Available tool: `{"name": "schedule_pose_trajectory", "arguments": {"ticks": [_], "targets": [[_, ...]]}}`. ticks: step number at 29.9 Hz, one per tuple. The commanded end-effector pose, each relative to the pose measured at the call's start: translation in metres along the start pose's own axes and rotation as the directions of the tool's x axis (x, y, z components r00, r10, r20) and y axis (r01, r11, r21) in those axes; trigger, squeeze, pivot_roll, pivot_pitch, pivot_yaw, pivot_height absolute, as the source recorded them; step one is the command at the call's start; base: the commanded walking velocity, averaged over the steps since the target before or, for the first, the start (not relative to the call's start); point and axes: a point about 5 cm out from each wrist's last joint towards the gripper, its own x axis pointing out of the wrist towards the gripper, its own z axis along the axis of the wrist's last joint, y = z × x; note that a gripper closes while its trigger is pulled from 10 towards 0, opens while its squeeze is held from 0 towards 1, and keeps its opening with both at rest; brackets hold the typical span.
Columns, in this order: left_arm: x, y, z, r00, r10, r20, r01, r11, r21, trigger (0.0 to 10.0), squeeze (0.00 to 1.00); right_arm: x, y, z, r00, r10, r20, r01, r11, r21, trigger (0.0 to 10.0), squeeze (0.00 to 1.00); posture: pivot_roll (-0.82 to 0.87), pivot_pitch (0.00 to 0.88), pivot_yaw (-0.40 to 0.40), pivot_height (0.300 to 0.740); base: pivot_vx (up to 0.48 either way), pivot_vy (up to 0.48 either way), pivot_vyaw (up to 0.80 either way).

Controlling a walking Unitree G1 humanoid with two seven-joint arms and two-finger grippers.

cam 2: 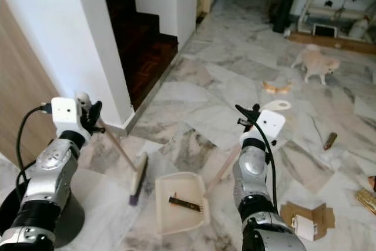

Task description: Sweep floor

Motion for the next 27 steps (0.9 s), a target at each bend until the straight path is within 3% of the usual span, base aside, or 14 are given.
{"name": "schedule_pose_trajectory", "arguments": {"ticks": [1, 9, 17, 27], "targets": [[0.008, -0.005, 0.010, 0.998, -0.035, 0.051, 0.035, 0.999, 0.011, 10.0, 0.00, 0.005, -0.005, 0.016, 0.996, -0.032, 0.083, 0.031, 0.999, 0.011, 10.0, 0.00, 0.08, 0.000, 0.064, 0.740, 0.000, 0.000, 0.00], [0.015, -0.022, 0.004, 0.997, -0.064, 0.047, 0.065, 0.998, -0.022, 10.0, 0.00, -0.005, -0.027, 0.016, 0.993, -0.056, 0.103, 0.060, 0.997, -0.038, 10.0, 0.00, 0.03, 0.000, 0.063, 0.740, 0.000, 0.000, 0.00], [0.016, -0.026, 0.002, 0.998, -0.043, 0.054, 0.045, 0.999, -0.031, 10.0, 0.00, -0.003, -0.033, 0.021, 0.991, -0.078, 0.106, 0.083, 0.996, -0.044, 10.0, 0.00, 0.06, 0.000, 0.042, 0.740, 0.000, 0.000, 0.00], [0.012, -0.022, 0.000, 0.998, -0.018, 0.062, 0.020, 0.999, -0.025, 10.0, 0.00, -0.003, -0.029, 0.024, 0.992, -0.068, 0.102, 0.072, 0.997, -0.037, 10.0, 0.00, 0.08, 0.026, 0.027, 0.740, 0.000, 0.000, 0.78]]}}
